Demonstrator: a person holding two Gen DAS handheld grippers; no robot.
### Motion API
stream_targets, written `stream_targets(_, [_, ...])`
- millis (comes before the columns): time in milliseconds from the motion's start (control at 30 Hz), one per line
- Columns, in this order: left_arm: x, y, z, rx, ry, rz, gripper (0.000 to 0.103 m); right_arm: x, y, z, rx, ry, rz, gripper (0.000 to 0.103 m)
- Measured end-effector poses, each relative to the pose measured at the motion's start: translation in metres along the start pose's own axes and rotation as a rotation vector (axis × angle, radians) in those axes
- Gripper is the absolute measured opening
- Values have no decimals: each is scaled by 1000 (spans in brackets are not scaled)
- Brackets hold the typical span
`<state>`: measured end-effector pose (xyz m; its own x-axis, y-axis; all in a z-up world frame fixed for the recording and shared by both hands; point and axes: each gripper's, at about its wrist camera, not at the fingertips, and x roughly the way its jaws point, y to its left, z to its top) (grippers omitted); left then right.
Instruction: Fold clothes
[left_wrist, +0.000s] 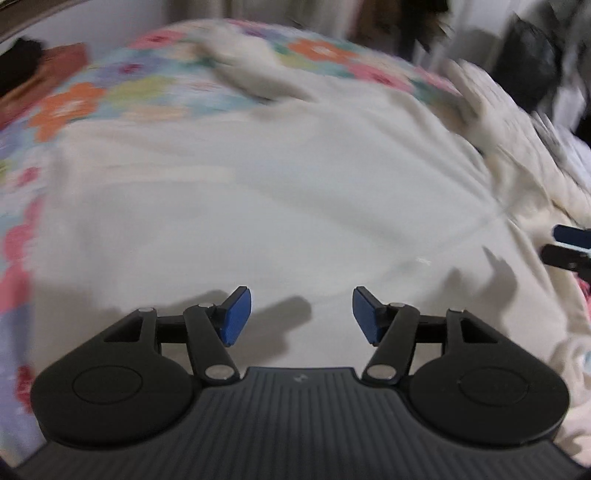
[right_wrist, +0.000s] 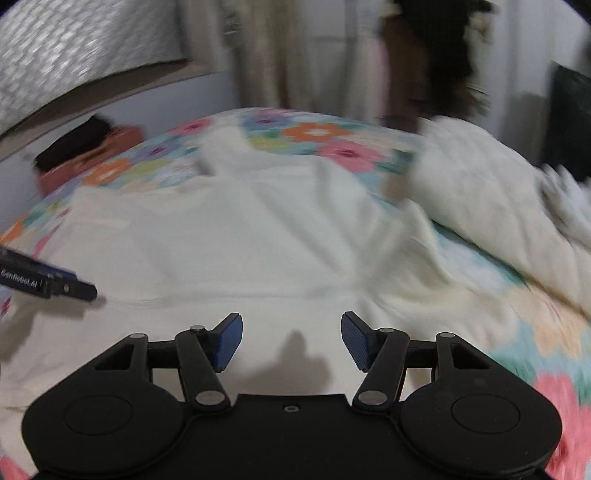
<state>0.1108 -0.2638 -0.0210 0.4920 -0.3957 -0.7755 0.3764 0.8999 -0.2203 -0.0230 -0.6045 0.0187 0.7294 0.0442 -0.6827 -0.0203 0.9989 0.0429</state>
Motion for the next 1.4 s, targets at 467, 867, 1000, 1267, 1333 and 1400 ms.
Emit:
stream_targets(467, [-6,134,31,-163,-221,63,61,116,77,174,-547,149,123,66])
stream_targets(867, [92,226,131,-167,-70,-10,72,285,-17,242,-224,186,131,63])
stream_targets(1000, [102,225,130,-139,-103,-45,55,310,-48,253,-121,212,140,64])
stream_targets(1267, [109,227,128,-112,-100,-98,54,362,-71,249,-62,469,326,67])
stream_targets(1333, [115,226,128,-111,-99,-114,53,359,-59,240,-204,475,301,68])
stream_targets(1400, [115,217,127,-59,-111,-78,48,354,-55,237,-247,428,256,78])
